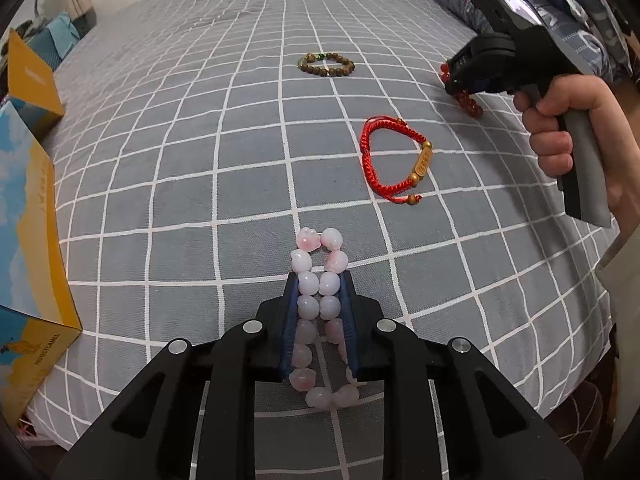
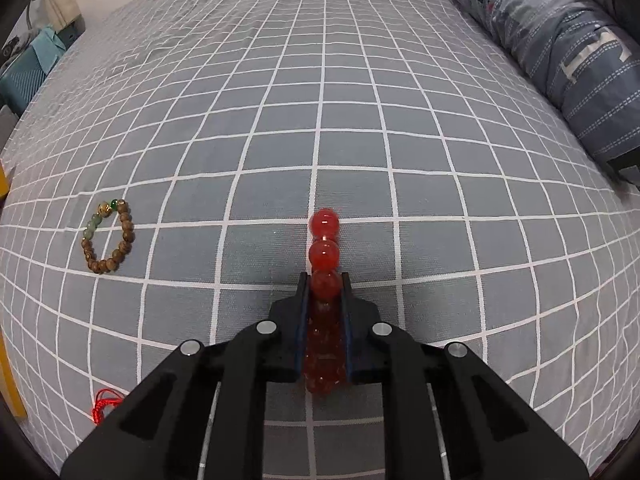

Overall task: Organize jewelry
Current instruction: 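Carry the pink and red bead bracelets over the white box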

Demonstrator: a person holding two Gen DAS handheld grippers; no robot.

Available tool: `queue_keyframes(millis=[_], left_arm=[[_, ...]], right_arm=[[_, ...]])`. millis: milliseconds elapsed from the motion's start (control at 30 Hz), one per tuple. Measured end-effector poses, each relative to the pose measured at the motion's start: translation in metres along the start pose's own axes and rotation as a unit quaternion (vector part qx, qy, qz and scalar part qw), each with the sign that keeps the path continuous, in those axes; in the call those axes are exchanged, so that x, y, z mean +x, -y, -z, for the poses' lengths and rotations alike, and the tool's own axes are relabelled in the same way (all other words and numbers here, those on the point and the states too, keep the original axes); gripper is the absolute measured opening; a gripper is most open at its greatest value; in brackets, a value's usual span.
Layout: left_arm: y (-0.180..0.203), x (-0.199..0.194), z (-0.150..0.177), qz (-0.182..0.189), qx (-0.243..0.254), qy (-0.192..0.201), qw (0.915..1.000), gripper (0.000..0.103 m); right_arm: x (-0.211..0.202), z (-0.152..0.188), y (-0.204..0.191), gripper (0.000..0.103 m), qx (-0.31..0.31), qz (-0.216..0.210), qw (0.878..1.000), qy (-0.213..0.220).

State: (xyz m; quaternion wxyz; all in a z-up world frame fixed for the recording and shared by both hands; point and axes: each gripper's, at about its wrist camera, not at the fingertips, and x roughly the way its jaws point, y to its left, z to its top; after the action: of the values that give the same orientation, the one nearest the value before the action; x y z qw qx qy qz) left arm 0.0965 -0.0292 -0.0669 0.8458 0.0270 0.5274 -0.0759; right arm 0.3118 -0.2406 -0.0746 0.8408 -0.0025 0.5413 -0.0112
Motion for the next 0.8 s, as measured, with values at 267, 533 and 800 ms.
queue_keyframes(millis=[267,533,800], left_arm=[[-0.002,-0.008,-0.001,0.002,-0.004,0.006,1.0000,0.019],[-0.006,-0.022,-0.005,0.001,-0.009,0.018,0.9998,0.020],[-0.006,-0.036,-0.011,-0.003,-0.012,0.038,0.9992,0.020]], right_arm=[[-0.009,0.006,0.004,0.013,0.015,0.006,1.000,0.008],[-0.022,0.010,0.007,0.013,0.028,0.012,0.999,0.028],[-0.041,0.018,0.009,0.013,0.029,0.016,0.998,0.051]])
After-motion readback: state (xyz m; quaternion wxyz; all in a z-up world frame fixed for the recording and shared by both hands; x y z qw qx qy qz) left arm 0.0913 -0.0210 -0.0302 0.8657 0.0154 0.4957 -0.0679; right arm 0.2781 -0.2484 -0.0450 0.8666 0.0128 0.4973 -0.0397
